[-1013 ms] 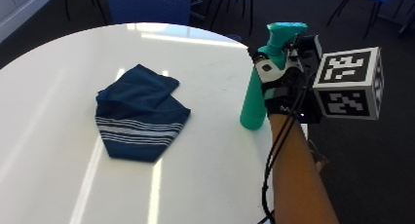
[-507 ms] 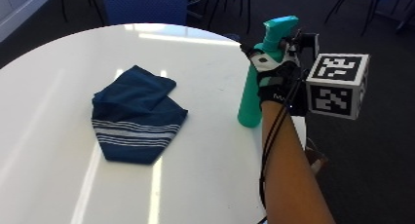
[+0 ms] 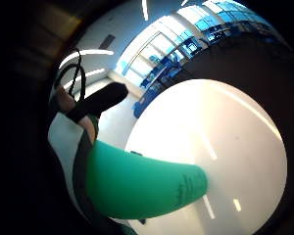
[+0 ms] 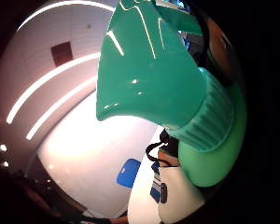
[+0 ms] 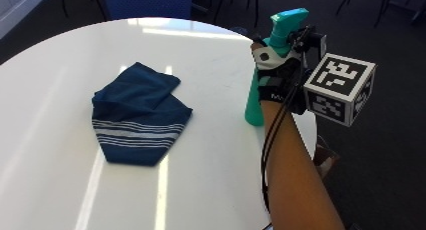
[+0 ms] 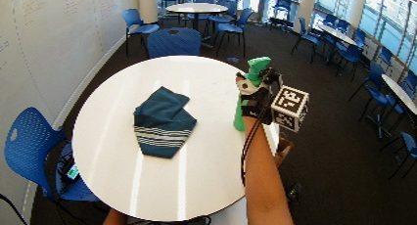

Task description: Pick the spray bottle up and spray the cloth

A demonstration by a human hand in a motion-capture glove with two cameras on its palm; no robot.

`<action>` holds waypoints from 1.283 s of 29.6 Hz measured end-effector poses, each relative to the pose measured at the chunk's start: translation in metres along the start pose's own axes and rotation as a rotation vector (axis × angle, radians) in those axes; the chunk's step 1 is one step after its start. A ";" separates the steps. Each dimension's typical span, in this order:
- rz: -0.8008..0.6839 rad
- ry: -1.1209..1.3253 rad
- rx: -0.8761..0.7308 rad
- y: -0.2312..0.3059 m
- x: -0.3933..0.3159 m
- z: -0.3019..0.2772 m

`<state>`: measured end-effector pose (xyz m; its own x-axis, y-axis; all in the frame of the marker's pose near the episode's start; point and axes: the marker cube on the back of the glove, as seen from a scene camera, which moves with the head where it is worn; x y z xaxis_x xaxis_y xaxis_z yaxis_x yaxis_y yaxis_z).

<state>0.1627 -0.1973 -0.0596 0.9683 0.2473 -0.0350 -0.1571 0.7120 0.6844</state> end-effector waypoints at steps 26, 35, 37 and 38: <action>-0.054 -0.030 0.086 -0.002 -0.016 0.002; -0.055 -0.031 0.094 -0.003 -0.015 0.001; -0.051 -0.031 0.094 -0.003 -0.014 0.001; -0.049 -0.031 0.094 -0.002 -0.013 0.002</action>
<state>0.1505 -0.2033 -0.0595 0.9802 0.1919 -0.0489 -0.0914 0.6575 0.7479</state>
